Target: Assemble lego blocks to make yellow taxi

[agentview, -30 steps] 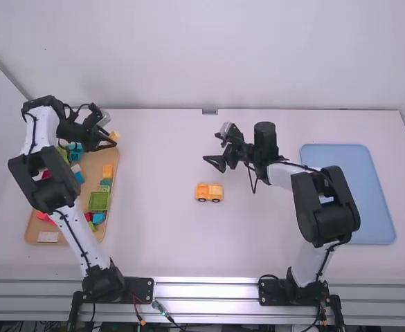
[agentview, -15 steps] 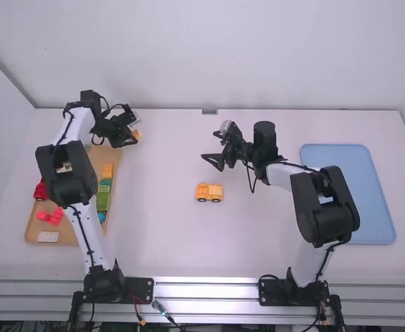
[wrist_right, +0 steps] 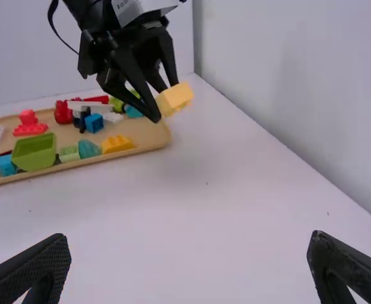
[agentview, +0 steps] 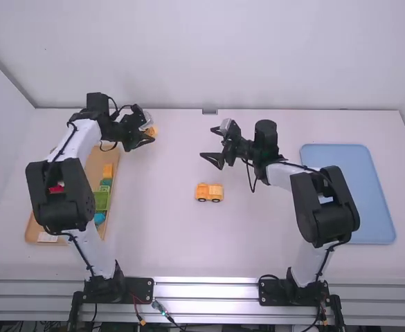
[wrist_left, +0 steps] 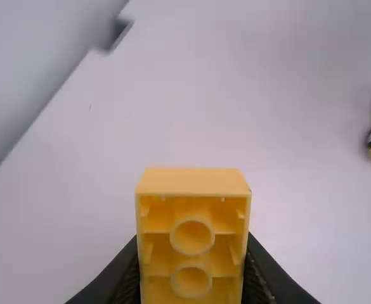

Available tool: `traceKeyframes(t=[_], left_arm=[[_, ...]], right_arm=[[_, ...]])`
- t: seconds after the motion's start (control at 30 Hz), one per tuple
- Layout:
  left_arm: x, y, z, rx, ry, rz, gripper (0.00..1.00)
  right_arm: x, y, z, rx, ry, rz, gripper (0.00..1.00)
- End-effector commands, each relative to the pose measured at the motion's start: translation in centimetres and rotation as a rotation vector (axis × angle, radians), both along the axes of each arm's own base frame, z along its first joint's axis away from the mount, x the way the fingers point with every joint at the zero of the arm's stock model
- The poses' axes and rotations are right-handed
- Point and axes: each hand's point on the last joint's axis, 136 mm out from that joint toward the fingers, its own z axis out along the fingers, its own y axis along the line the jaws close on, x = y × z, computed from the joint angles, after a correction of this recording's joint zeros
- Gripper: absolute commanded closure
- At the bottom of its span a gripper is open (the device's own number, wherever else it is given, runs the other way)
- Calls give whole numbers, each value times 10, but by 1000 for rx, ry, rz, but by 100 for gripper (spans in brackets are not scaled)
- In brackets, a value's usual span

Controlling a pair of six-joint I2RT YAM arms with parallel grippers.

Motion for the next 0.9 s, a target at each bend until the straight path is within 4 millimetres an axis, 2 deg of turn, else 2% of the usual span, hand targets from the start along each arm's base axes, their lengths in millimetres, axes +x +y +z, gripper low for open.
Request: traceKeyframes(t=[0.0, 0.03, 0.17, 0.3, 0.43, 0.53, 0.67, 0.87], left_arm=[[-20, -48, 20, -146, -9, -125, 98], [-25, -62, 29, -200, -9, -164, 98], [-39, -94, 49, -322, -4, -265, 98], [-53, -114, 67, -447, -8, -353, 98], [-64, -123, 80, -527, -28, -418, 98], [-75, -128, 90, -601, -49, -471, 98], [-83, -138, 84, -613, -31, -497, 98], [-92, -144, 81, -657, -28, -528, 98]], right_arm=[[-11, 4, 25, 42, -62, 89, 1], [-17, 5, 31, 60, -73, 125, 1], [-24, -1, 54, 134, -47, 184, 1], [-31, -4, 69, 177, -6, 219, 1], [-32, -4, 73, 188, -9, 222, 0], [-31, -4, 74, 194, 26, 216, 4], [-38, 0, 80, 199, 75, 269, 13], [-45, 10, 86, 197, 61, 312, 13]])
